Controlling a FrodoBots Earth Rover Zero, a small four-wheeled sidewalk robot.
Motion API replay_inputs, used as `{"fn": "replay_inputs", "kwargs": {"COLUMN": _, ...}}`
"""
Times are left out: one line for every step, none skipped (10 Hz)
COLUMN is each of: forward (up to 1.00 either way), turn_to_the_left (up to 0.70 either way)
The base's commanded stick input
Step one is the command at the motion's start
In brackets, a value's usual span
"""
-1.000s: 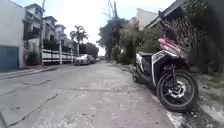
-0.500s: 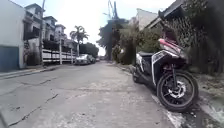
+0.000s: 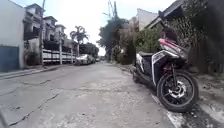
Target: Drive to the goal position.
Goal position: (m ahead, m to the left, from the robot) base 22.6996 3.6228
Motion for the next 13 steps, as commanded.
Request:
{"fn": "replay_inputs", "kwargs": {"forward": 0.0, "turn_to_the_left": 0.0}}
{"fn": "replay_inputs", "kwargs": {"forward": 0.0, "turn_to_the_left": 0.0}}
{"fn": "replay_inputs", "kwargs": {"forward": 0.0, "turn_to_the_left": 0.0}}
{"fn": "replay_inputs", "kwargs": {"forward": 0.0, "turn_to_the_left": 0.13}}
{"fn": "replay_inputs", "kwargs": {"forward": 0.0, "turn_to_the_left": 0.47}}
{"fn": "replay_inputs", "kwargs": {"forward": 0.0, "turn_to_the_left": 0.7}}
{"fn": "replay_inputs", "kwargs": {"forward": 0.0, "turn_to_the_left": 0.39}}
{"fn": "replay_inputs", "kwargs": {"forward": 0.0, "turn_to_the_left": 0.0}}
{"fn": "replay_inputs", "kwargs": {"forward": 0.0, "turn_to_the_left": 0.0}}
{"fn": "replay_inputs", "kwargs": {"forward": 0.0, "turn_to_the_left": 0.0}}
{"fn": "replay_inputs", "kwargs": {"forward": 0.0, "turn_to_the_left": 0.0}}
{"fn": "replay_inputs", "kwargs": {"forward": 0.0, "turn_to_the_left": 0.0}}
{"fn": "replay_inputs", "kwargs": {"forward": 0.0, "turn_to_the_left": 0.0}}
